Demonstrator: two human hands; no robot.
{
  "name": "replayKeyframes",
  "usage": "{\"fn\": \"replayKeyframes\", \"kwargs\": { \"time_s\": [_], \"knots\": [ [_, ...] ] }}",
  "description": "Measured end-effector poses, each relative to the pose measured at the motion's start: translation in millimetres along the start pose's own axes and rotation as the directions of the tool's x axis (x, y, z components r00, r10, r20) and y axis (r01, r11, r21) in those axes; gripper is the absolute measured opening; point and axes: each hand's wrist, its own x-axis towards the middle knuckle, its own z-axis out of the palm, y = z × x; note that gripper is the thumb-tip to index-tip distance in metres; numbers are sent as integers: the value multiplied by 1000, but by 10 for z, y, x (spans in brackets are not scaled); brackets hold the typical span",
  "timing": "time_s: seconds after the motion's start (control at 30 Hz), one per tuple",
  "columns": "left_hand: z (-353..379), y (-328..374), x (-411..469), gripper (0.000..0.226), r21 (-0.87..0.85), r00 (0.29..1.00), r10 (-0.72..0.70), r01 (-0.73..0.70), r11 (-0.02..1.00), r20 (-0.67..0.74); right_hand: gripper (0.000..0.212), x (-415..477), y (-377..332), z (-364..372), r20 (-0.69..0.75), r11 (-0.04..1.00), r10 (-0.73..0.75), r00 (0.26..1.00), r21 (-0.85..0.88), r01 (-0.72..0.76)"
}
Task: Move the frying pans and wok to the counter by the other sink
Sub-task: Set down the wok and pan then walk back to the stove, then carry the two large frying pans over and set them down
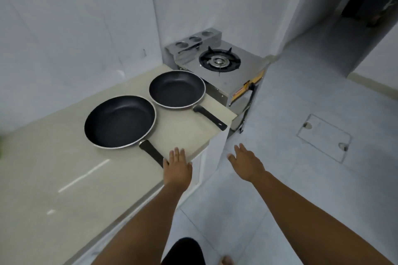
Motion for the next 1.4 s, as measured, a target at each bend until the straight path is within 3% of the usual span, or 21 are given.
{"fn": "replayKeyframes", "kwargs": {
  "time_s": [0.17,0.3,0.4,0.47,0.53,0.73,0.9,0.97,1.0,1.07,1.13,1.23,1.4],
  "knots": [
    [149,-139,72,60,-49,951,-309,307,950,-22,64,580,-113,-25,-28,975,-171,985,-149,165],
    [179,-283,268,65,-202,872,-485,464,862,-65,62,1118,-403,-139,-56,938,-280,958,-227,261],
    [255,-365,354,68,-396,800,-592,516,760,-95,62,1368,-594,-107,12,939,-254,967,-237,250],
    [284,-396,430,71,-630,760,-648,482,609,-45,63,1544,-657,-103,32,938,-247,969,-243,247],
    [274,-423,540,75,-792,746,-666,419,444,21,63,1755,-724,-147,19,960,-222,975,-170,222],
    [284,-437,604,74,-904,699,-701,379,197,141,45,2178,-725,-119,18,982,-68,997,180,64],
    [223,-484,721,47,-966,606,-772,258,-37,191,32,2528,-797,-202,264,867,-44,964,490,-94],
    [237,-495,752,23,-947,545,-786,280,-158,292,29,2602,-768,-233,412,800,-30,911,555,-225],
    [243,-491,766,25,-932,515,-789,304,-197,335,31,2631,-745,-251,492,771,-23,870,563,-298],
    [255,-458,788,32,-913,439,-826,352,-203,353,36,2681,-696,-289,624,730,-27,781,546,-411],
    [279,-404,787,31,-889,351,-888,441,-123,296,38,2707,-677,-323,686,704,-57,725,543,-458],
    [346,-261,732,29,-878,277,-928,468,-96,249,31,2712,-694,-357,632,699,-113,767,598,-391],
    [478,130,526,33,-886,182,-946,433,-168,268,29,2664,-722,-503,528,751,-111,842,599,-277]
  ]
}}
